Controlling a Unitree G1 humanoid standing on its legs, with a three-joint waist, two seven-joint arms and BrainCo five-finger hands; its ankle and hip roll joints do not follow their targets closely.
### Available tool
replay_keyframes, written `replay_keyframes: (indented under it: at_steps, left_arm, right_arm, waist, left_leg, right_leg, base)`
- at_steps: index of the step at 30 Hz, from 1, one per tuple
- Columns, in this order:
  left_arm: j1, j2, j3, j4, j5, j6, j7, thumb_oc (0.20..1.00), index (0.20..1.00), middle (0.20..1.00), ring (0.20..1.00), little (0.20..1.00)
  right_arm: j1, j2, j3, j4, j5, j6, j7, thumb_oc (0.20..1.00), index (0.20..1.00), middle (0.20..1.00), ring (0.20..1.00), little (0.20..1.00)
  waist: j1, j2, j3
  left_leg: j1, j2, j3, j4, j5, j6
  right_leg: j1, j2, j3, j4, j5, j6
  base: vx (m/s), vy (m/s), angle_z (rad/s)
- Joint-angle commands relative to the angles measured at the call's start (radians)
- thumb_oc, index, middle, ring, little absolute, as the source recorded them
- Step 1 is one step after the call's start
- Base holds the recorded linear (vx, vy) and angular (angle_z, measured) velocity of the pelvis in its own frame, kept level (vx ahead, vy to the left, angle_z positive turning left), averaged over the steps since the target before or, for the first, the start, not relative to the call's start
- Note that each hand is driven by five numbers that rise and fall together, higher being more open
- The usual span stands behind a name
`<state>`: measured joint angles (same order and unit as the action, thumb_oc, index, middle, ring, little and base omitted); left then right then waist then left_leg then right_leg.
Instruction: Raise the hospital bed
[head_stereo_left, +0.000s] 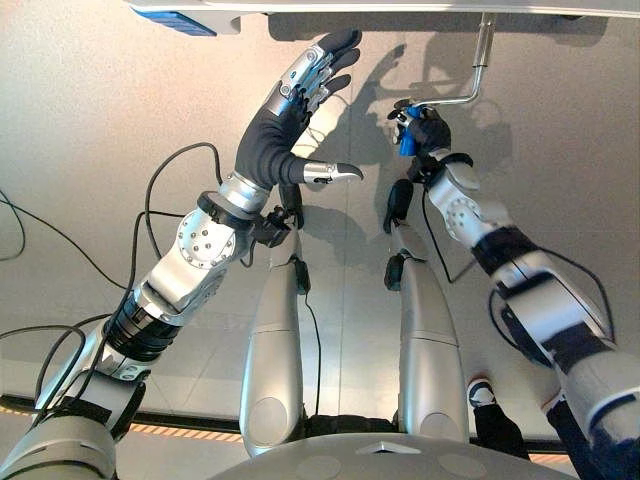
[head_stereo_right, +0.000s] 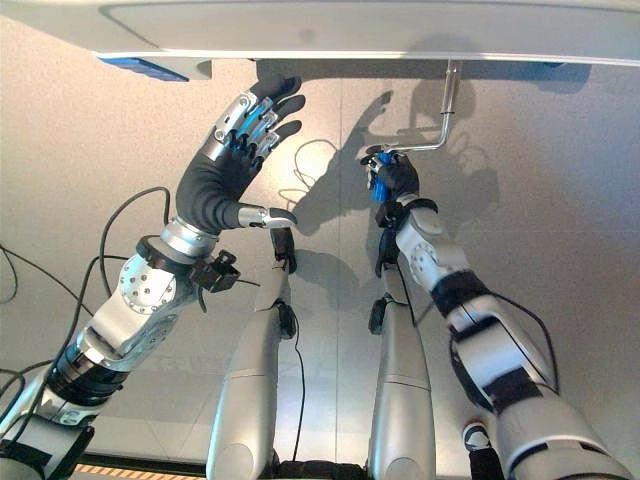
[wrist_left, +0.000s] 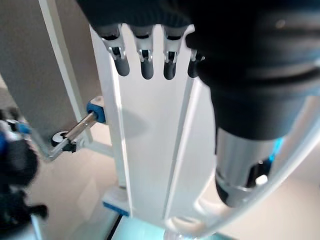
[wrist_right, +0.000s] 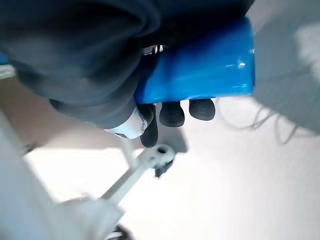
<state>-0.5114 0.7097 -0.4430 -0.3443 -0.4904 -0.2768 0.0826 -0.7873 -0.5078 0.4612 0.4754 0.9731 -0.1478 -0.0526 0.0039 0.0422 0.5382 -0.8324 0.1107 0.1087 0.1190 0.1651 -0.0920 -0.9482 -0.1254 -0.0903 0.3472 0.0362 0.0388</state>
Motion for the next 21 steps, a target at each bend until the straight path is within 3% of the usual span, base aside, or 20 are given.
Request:
replay_keyframes:
  at_steps: [1, 13, 21]
  left_arm:
    - [0.046, 0.030, 0.064, -0.145, 0.043, -0.064, -0.021, 1.000, 1.000, 1.000, 1.000, 1.000]
    - [0.124, 0.093, 0.149, -0.176, 0.050, -0.063, -0.056, 1.000, 1.000, 1.000, 1.000, 1.000]
    - [0.140, 0.088, 0.178, -0.188, 0.031, -0.069, -0.054, 1.000, 1.000, 1.000, 1.000, 1.000]
  right_arm:
    - [0.033, -0.092, -0.091, -0.111, 0.028, -0.130, -0.001, 0.200, 0.200, 0.200, 0.200, 0.200]
    - [0.289, -0.211, -0.269, -0.445, 0.089, -0.192, 0.057, 0.200, 0.200, 0.200, 0.200, 0.200]
    - [0.293, -0.205, -0.363, -0.392, 0.063, -0.246, -0.018, 0.200, 0.200, 0.200, 0.200, 0.200]
  waist:
    - [-0.036, -0.011, -0.018]
    - [-0.073, -0.034, -0.018]
    - [-0.083, -0.041, -0.018]
  left_leg:
    - [0.017, -0.002, 0.003, 0.060, -0.072, -0.002]
    - [0.072, 0.027, 0.027, 0.030, -0.058, -0.018]
    - [0.090, 0.038, 0.035, 0.019, -0.057, -0.024]
  right_leg:
    - [0.055, 0.015, -0.006, -0.106, 0.062, 0.088]
    - [0.065, 0.040, 0.005, -0.092, 0.048, 0.090]
    - [0.052, 0.053, 0.015, -0.070, 0.035, 0.086]
  base:
    - [-0.01, -0.033, -0.02]
    - [-0.01, -0.042, -0.06]
    - [0.01, -0.040, -0.05]
